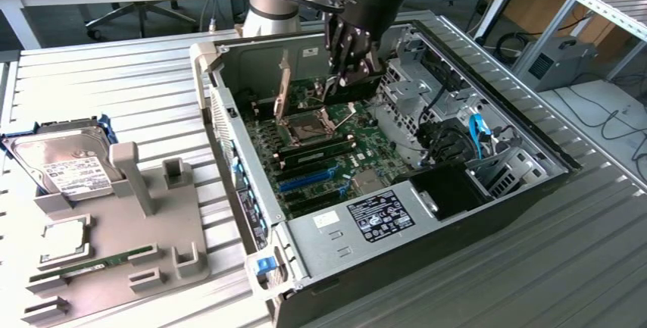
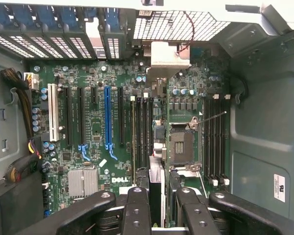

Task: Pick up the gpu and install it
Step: 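Insert the gpu into the slot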

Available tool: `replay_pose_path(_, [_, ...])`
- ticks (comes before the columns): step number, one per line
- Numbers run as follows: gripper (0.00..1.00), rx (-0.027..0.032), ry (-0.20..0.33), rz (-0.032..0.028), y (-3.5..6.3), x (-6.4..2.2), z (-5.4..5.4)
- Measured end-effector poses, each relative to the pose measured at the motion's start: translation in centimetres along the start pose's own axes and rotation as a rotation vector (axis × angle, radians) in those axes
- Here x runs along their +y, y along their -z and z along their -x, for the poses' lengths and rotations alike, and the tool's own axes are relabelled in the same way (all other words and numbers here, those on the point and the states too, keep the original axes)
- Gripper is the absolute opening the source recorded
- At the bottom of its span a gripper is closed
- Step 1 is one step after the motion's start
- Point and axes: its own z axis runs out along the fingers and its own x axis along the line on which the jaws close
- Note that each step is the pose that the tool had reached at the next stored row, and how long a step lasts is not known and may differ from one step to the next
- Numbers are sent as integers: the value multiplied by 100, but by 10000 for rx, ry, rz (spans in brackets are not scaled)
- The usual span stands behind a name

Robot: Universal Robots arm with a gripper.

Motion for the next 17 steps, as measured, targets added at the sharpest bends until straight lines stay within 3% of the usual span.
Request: replay_pose_path(17, [26,5,0,0,-38,0,-6])
